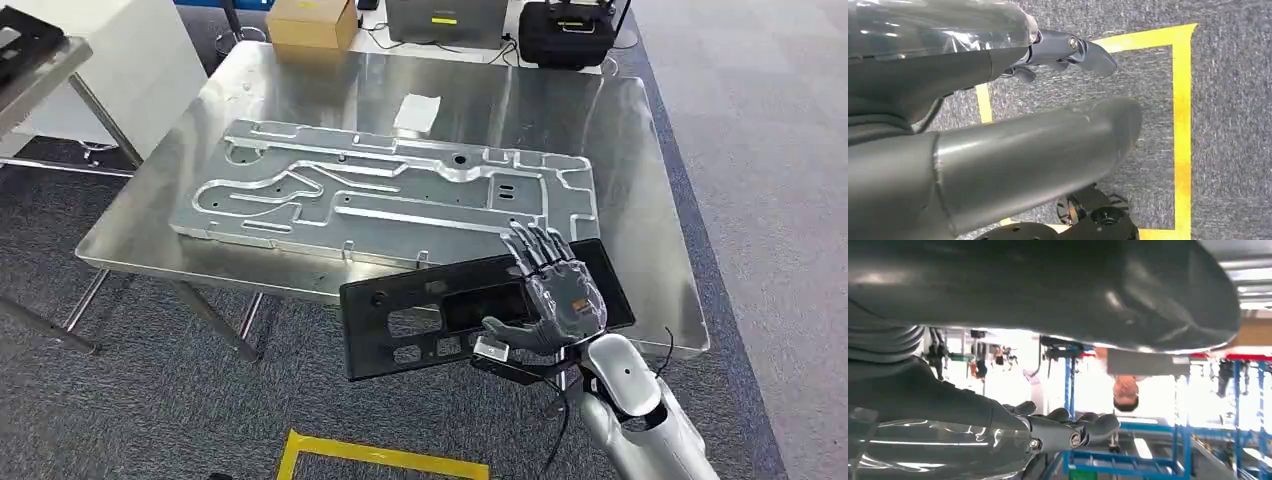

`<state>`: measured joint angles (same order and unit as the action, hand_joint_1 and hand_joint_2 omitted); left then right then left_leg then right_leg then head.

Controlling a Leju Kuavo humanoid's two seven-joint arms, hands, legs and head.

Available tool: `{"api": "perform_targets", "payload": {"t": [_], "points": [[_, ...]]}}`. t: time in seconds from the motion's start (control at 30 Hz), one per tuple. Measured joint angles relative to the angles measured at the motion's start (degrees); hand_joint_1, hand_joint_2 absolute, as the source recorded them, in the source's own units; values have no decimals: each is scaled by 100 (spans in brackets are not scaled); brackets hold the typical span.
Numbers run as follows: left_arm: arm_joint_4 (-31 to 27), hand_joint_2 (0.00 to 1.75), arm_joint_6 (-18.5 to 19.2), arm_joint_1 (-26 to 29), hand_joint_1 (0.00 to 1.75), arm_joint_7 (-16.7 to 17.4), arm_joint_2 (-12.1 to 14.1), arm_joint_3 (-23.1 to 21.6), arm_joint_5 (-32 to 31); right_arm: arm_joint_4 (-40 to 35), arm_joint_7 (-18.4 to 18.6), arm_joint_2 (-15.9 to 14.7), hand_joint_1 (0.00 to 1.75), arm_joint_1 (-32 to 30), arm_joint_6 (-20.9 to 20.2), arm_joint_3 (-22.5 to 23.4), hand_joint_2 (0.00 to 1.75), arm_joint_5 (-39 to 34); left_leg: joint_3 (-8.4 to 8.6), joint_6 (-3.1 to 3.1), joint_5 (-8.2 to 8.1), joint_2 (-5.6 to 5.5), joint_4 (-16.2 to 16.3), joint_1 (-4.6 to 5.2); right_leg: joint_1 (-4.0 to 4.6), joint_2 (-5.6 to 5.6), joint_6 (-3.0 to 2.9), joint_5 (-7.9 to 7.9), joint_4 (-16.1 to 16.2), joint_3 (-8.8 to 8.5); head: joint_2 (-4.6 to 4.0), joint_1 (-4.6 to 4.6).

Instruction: Take the parts from the cabinet and place them on the table.

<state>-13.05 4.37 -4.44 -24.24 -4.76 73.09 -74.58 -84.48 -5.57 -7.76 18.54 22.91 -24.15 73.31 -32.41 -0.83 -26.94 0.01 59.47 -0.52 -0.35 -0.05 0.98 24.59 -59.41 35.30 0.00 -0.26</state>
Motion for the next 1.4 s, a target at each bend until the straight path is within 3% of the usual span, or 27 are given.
{"api": "perform_targets", "payload": {"t": [0.03, 0.1, 0.13, 0.2, 0.27, 0.33, 0.4, 0.5, 0.53, 0.57, 0.6, 0.67, 0.7, 0.73, 0.8, 0.83, 0.9, 1.03, 1.07, 1.13, 1.17, 1.2, 1.23, 1.27, 1.33, 1.37, 1.4], "points": [[0, 0, 15, -15, 0, -2, -13, 2, 2, -18, 0, 0, 0, 0, 4, -2, 0, 20, -18, -63, 71, 26, -36, -29, -34, 0, 32, 115, -58, 25, 0, -4], [-2, 0, 35, -32, 0, -18, -20, 11, 7, -90, 0, 7, 0, 2, 4, -11, 0, 76, -150, -143, 169, 28, -50, -20, -40, 2, 80, 708, -580, 224, 0, 33], [0, 0, 48, -29, 0, -20, -22, 15, 7, -107, 0, 7, 0, 0, 2, -11, 0, 99, -222, -148, 224, 29, -49, -14, -40, 2, 101, 1009, -1028, 363, 0, 33], [-2, 0, 74, -26, 0, -37, -22, 24, 15, -123, 2, 7, 0, -26, 2, -17, 0, 120, -374, -150, 329, 31, -43, -6, -40, 1, 120, 1264, -1618, 477, 0, 33], [0, 0, 92, -25, 0, -55, -24, 26, 20, -166, 7, 9, 0, -51, 4, -24, 0, 140, -534, -129, 449, 31, -40, -3, -39, 1, 104, 982, -1441, 203, 0, 33], [0, 0, 111, -27, 0, -64, -31, 26, 22, -221, 13, 9, 0, -50, 13, -37, 0, 169, -657, -95, 564, 29, -36, 1, -32, 1, 44, 606, -595, -424, 0, 33], [0, 0, 127, -27, 0, -68, -55, 26, 26, -308, 15, 11, 0, -50, 24, -44, 0, 199, -722, -38, 662, 23, -26, 25, 26, 1, -28, 791, 292, -990, 0, 33], [0, 0, 155, -20, 0, -68, -55, 33, 66, -369, 44, 13, 0, -105, 54, -52, 0, 217, -705, 78, 880, 28, -152, -4, 62, 7, -113, 663, 280, -871, 0, 43], [0, 0, 160, -4, 0, -68, -53, 35, 74, -376, 48, 13, 0, -128, 55, -55, 0, 217, -734, 116, 915, 4, -175, 20, -13, -9, -165, 556, 352, -829, 0, 46], [0, 0, 160, 2, 0, -68, -57, 39, 77, -378, 48, 15, 0, -126, 61, -66, 0, 221, -801, 135, 664, -8, -72, -3, -14, -41, -207, 477, 352, -754, 0, 48], [0, 0, 173, 15, 0, -68, -64, 39, 77, -393, 52, 15, 0, -137, 70, -81, 0, 225, -886, 147, 248, -8, 207, -18, -15, -36, -271, 399, 354, -661, 0, 13], [0, 0, 170, 9, 0, -68, -61, 39, 83, -415, 61, 17, 0, -187, 90, -103, 0, 254, -1019, 193, -430, -5, 1025, -26, -7, -38, -265, 254, 343, -484, 0, -2], [0, 0, 170, 5, 0, -68, -61, 42, 87, -426, 68, 17, 0, -222, 103, -103, 0, 273, -1052, 216, -551, -5, 1424, -26, -6, -48, -260, 185, 326, -383, -2, -2], [0, 0, 175, 5, 0, -68, -61, 46, 87, -437, 68, 17, 0, -259, 111, -109, 0, 300, -1009, 233, -454, -5, 1646, -28, -6, -53, -249, 123, 299, -276, 0, -7], [0, 0, 188, 5, 0, -68, -61, 66, 90, -457, 81, 15, 0, -328, 125, -114, 0, 311, -650, 235, -47, -4, 1423, -35, -15, -56, -211, 25, 220, -69, 0, -7], [0, 0, 188, 3, 0, -68, -61, 74, 94, -485, 83, 15, 0, -358, 127, -114, 0, 313, -281, 225, 69, -4, 987, -43, -20, -56, -186, -19, 169, 35, 0, -7], [0, 0, 192, -20, 0, -68, -61, 81, 94, -547, 83, 13, 0, -375, 142, -116, 0, 317, 449, 187, -310, -22, -52, -9, 9, -47, -121, -83, 61, 164, 0, -20], [0, 0, 205, -8, 0, -61, -61, 118, 103, -571, 90, 13, 0, -425, 168, -122, 0, 324, 340, -46, -221, -15, -169, -3, 17, -48, 38, -292, 115, 191, 0, -2], [0, 0, 210, -18, 0, -57, -66, 122, 103, -571, 94, 9, 0, -460, 173, -124, 0, 324, 307, -108, -144, 26, -185, -18, -29, -13, 61, -113, 38, 246, 0, -11], [0, 0, 212, -21, 0, -57, -66, 125, 111, -579, 101, 9, 0, -507, 197, -131, 0, 319, 139, -212, -7, 30, -186, -8, -33, -3, 81, 617, -543, 422, 0, 28], [0, 0, 212, -16, 0, -57, -66, 127, 114, -579, 118, 9, 0, -550, 223, -129, 0, 308, 51, -210, 66, 33, -180, 2, -39, -2, 97, 923, -978, 511, 0, 28], [0, 0, 212, -13, 0, -57, -64, 129, 114, -579, 120, 9, 0, -602, 245, -129, 0, 304, -44, -209, 130, 33, -173, 8, -40, -2, 108, 1078, -1376, 582, 0, 28], [0, 0, 212, -7, 0, -57, -64, 131, 120, -579, 125, 9, 0, -656, 256, -129, 0, 304, -139, -199, 193, 34, -155, 16, -39, -2, 112, 1049, -1585, 567, 0, 26], [0, 0, 212, -1, 0, -57, -64, 133, 122, -579, 127, 9, 0, -698, 269, -129, 0, 302, -232, -193, 248, 35, -137, 21, -39, -3, 103, 879, -1553, 445, 0, 28], [0, 0, 212, -1, 0, -57, -64, 133, 131, -594, 138, 9, 0, -738, 297, -129, 0, 289, -390, -175, 344, 37, -107, 45, -29, -2, 39, 496, -947, -67, 0, 26], [0, 0, 212, -4, 0, -57, -66, 136, 140, -634, 140, 9, 0, -761, 325, -120, 0, 267, -443, -164, 400, 37, -100, 56, 5, -1, -27, 455, -424, -458, 0, 26], [0, 0, 212, -7, 0, -57, -87, 136, 151, -682, 144, 9, 0, -794, 359, -103, 0, 229, -474, -137, 440, 36, -93, 76, 43, -6, -101, 618, 78, -830, 0, 20]]}}
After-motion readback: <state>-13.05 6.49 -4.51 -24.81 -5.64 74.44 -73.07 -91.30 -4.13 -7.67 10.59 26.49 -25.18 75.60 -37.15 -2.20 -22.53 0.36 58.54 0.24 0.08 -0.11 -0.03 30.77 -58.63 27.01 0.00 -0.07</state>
